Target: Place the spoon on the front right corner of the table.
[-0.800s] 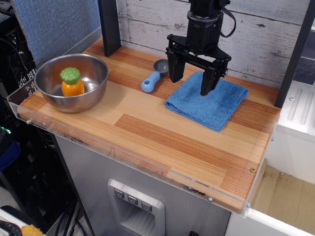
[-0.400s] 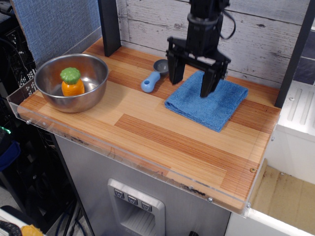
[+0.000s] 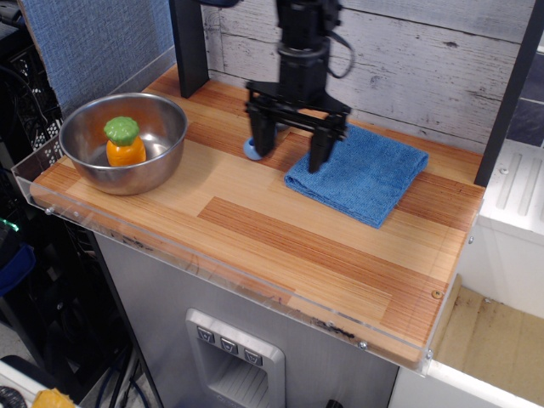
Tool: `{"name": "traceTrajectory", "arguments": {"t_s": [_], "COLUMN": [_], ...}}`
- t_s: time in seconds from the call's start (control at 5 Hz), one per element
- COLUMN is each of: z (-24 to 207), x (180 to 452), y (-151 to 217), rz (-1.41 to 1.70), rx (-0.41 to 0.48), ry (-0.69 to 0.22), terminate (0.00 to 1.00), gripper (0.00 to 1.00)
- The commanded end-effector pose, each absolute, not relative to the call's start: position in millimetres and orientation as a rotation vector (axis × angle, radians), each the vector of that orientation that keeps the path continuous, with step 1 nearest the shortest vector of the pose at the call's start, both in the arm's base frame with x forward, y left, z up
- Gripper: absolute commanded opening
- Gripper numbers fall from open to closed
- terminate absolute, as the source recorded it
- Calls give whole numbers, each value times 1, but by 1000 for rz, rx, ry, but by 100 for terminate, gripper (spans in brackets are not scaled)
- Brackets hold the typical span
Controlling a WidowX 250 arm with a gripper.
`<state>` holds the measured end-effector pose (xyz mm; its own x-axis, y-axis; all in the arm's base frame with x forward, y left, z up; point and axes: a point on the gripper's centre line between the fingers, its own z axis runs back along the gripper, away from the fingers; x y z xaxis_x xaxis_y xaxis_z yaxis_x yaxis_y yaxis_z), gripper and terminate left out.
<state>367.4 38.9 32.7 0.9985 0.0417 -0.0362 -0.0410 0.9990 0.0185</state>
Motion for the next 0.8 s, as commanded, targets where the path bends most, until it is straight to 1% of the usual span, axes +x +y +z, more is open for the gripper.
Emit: {"name": "traceTrajectory", "arguments": {"t_s": [0.0,0.4,0.6], "z": [73,74,67], "x": [375,384,389], "y": [79,89,86], "rz": [113,127,117], "rx": [49,56,52], "ry": [-93,-99,-83], "terminate": [0,0,0], "gripper": [100,100,100]}}
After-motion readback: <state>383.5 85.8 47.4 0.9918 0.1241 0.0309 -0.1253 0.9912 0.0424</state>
